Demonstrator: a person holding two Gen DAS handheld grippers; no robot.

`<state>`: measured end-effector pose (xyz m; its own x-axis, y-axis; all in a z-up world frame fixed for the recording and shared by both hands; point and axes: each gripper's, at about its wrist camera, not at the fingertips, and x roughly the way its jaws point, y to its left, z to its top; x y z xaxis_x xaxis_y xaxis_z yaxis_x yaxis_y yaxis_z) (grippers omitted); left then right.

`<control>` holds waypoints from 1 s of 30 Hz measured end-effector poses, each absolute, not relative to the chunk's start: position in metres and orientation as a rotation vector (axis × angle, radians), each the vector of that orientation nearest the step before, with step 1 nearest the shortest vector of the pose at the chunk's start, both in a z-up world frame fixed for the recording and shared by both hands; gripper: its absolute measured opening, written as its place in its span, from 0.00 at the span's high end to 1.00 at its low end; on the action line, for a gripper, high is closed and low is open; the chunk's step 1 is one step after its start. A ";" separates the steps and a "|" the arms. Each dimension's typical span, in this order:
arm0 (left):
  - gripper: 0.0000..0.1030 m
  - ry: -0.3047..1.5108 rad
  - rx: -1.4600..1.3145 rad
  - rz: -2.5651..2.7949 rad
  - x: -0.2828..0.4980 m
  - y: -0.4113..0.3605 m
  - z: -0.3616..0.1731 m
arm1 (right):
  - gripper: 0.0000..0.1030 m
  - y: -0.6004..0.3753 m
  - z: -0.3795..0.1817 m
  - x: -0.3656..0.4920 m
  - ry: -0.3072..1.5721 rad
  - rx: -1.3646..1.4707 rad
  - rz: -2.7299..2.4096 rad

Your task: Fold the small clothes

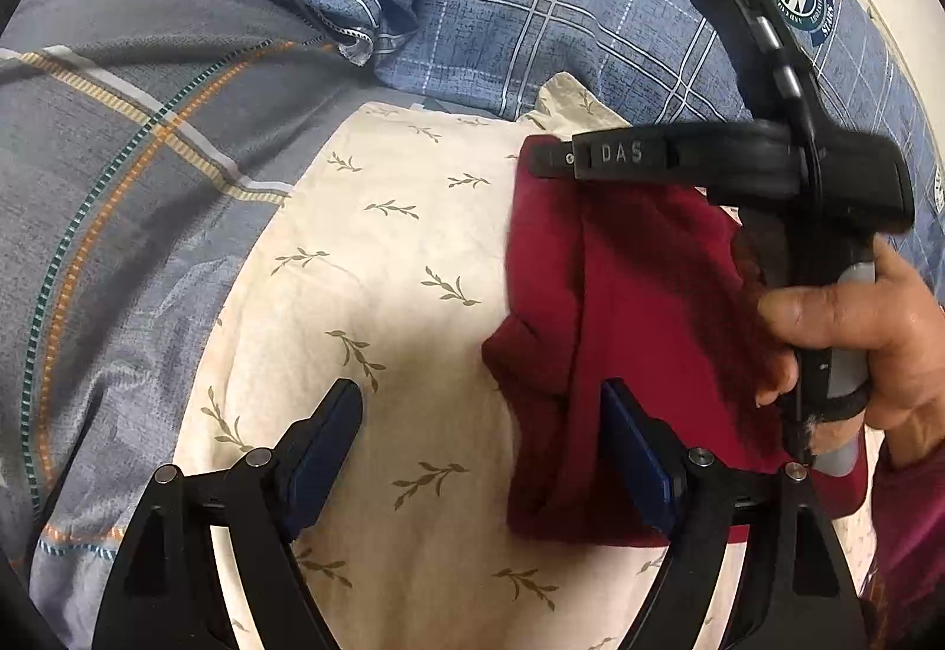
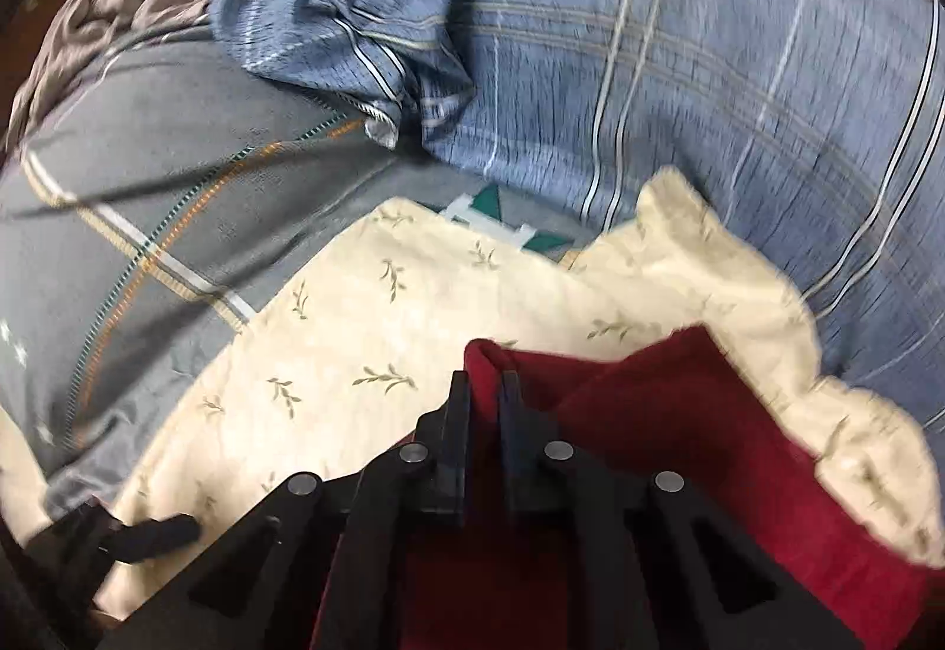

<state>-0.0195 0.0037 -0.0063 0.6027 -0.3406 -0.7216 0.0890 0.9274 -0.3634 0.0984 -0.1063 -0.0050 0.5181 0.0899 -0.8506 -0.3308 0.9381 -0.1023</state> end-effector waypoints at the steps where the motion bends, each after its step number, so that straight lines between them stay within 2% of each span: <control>1: 0.20 0.893 -0.308 -0.252 -0.018 0.003 -0.007 | 0.93 -0.105 -0.006 0.098 0.973 -0.287 0.239; 6: 0.20 0.896 -0.297 -0.231 -0.015 0.001 -0.008 | 0.92 -0.107 -0.024 0.112 0.970 -0.220 0.184; 9: 0.20 0.897 -0.299 -0.229 -0.014 0.001 -0.008 | 0.86 -0.120 -0.007 0.101 0.971 -0.099 0.219; 11: 0.20 0.899 -0.302 -0.228 -0.014 0.001 -0.007 | 0.86 -0.130 0.010 0.086 0.964 -0.054 0.226; 13: 0.20 0.899 -0.303 -0.228 -0.015 0.002 -0.007 | 0.74 -0.138 0.023 0.068 0.938 -0.049 0.226; 15: 0.20 0.897 -0.303 -0.226 -0.015 0.002 -0.006 | 0.66 -0.142 0.026 0.060 0.935 -0.060 0.203; 20: 0.20 0.899 -0.298 -0.219 -0.015 0.001 -0.006 | 0.64 -0.149 -0.007 0.066 1.042 0.004 0.181; 21: 0.20 0.899 -0.298 -0.218 -0.016 0.001 -0.006 | 0.60 -0.151 -0.008 0.067 1.032 0.040 0.175; 22: 0.20 0.898 -0.298 -0.218 -0.016 0.001 -0.006 | 0.48 -0.153 -0.006 0.067 1.026 0.084 0.180; 23: 0.20 0.897 -0.296 -0.218 -0.016 0.000 -0.006 | 0.40 -0.154 -0.003 0.068 1.029 0.128 0.199; 24: 0.19 0.898 -0.296 -0.216 -0.016 0.000 -0.007 | 0.27 -0.153 0.000 0.068 1.031 0.154 0.216; 25: 0.19 0.899 -0.297 -0.215 -0.016 0.000 -0.007 | 0.21 -0.150 0.004 0.068 1.033 0.162 0.221; 30: 0.19 0.903 -0.299 -0.209 -0.015 0.001 -0.006 | 0.18 -0.119 -0.013 0.080 1.103 -0.052 0.127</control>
<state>-0.0153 0.0005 -0.0064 0.6032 -0.3021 -0.7381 0.0529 0.9386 -0.3410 0.0798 -0.1195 -0.0128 0.4446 0.0767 -0.8924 -0.1287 0.9915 0.0211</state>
